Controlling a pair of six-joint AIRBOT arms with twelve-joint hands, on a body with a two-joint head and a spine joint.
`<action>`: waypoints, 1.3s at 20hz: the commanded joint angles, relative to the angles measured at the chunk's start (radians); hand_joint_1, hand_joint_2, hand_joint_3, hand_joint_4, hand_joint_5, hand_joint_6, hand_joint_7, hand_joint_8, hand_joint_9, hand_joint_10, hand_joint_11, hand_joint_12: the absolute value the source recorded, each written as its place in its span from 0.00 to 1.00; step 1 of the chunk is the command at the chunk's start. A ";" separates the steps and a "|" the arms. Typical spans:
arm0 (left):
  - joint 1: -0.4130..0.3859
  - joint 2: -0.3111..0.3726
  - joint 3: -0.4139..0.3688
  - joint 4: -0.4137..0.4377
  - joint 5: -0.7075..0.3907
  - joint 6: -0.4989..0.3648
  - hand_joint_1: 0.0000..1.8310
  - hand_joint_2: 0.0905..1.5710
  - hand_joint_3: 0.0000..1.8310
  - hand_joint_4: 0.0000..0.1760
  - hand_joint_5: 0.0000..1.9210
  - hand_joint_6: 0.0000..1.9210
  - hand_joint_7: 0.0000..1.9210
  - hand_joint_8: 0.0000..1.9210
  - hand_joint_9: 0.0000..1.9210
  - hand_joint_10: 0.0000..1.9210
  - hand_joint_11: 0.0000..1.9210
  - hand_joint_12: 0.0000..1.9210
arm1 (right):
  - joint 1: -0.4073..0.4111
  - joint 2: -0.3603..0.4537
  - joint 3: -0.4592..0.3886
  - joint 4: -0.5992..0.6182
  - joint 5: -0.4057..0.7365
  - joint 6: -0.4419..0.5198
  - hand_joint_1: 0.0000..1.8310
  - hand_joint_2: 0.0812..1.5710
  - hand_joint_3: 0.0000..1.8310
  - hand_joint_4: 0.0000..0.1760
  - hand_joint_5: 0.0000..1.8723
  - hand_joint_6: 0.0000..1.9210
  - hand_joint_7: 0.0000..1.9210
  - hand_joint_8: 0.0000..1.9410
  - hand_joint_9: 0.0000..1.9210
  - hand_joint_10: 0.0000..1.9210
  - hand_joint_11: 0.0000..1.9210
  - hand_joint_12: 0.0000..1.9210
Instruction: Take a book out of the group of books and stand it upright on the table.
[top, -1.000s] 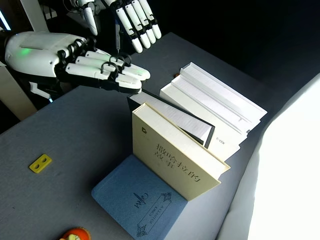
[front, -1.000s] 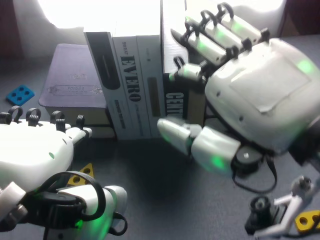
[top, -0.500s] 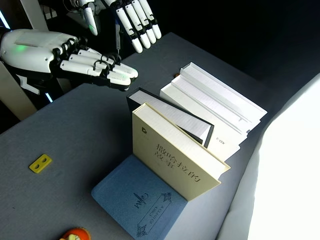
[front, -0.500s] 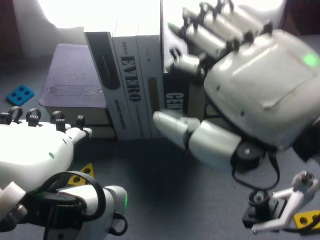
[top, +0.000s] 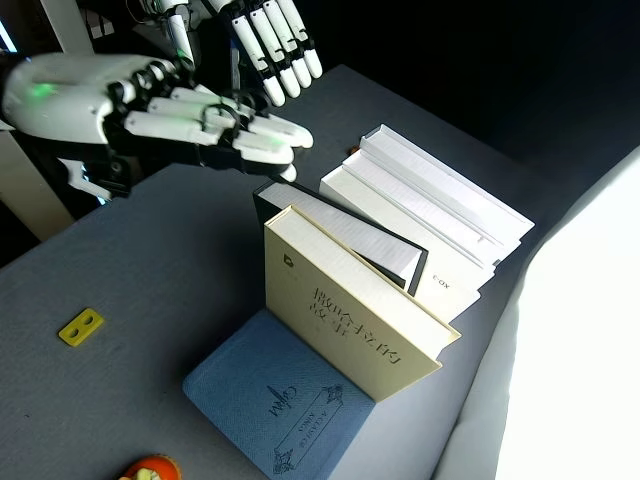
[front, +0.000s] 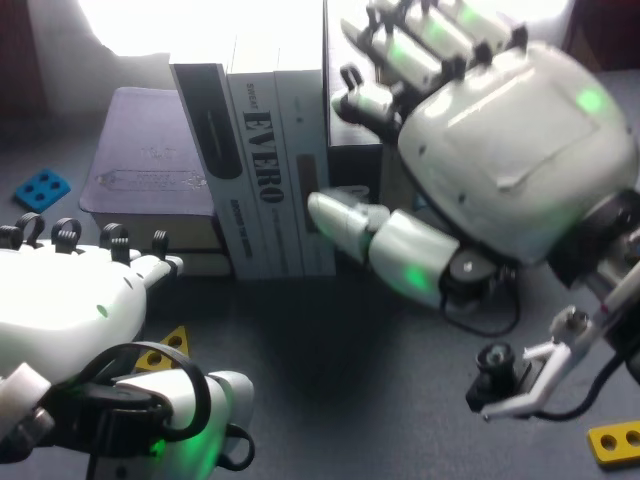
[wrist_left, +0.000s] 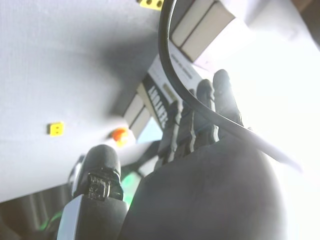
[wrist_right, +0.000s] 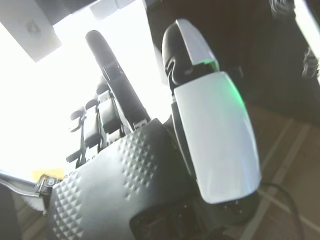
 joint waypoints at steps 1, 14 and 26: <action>-0.011 0.000 0.001 0.078 0.012 -0.002 0.01 0.85 0.00 0.00 0.02 0.00 0.01 0.00 0.00 0.00 0.00 0.00 | 0.002 0.004 -0.009 -0.077 0.090 -0.009 0.00 0.80 0.00 0.00 0.28 0.08 0.06 0.00 0.00 0.00 0.00 0.00; -0.011 0.000 0.003 0.078 0.002 -0.002 0.01 0.85 0.00 0.00 0.02 0.00 0.01 0.00 0.00 0.00 0.00 0.01 | -0.108 0.022 -0.120 -0.013 0.048 -0.126 0.00 0.80 0.00 0.00 0.29 0.08 0.05 0.00 0.00 0.00 0.00 0.00; -0.011 0.000 0.000 0.078 0.002 -0.002 0.00 0.85 0.00 0.00 0.02 0.00 0.02 0.00 0.00 0.00 0.00 0.00 | -0.201 0.021 -0.138 0.033 -0.036 -0.214 0.00 0.80 0.00 0.00 0.30 0.08 0.07 0.01 0.00 0.00 0.00 0.00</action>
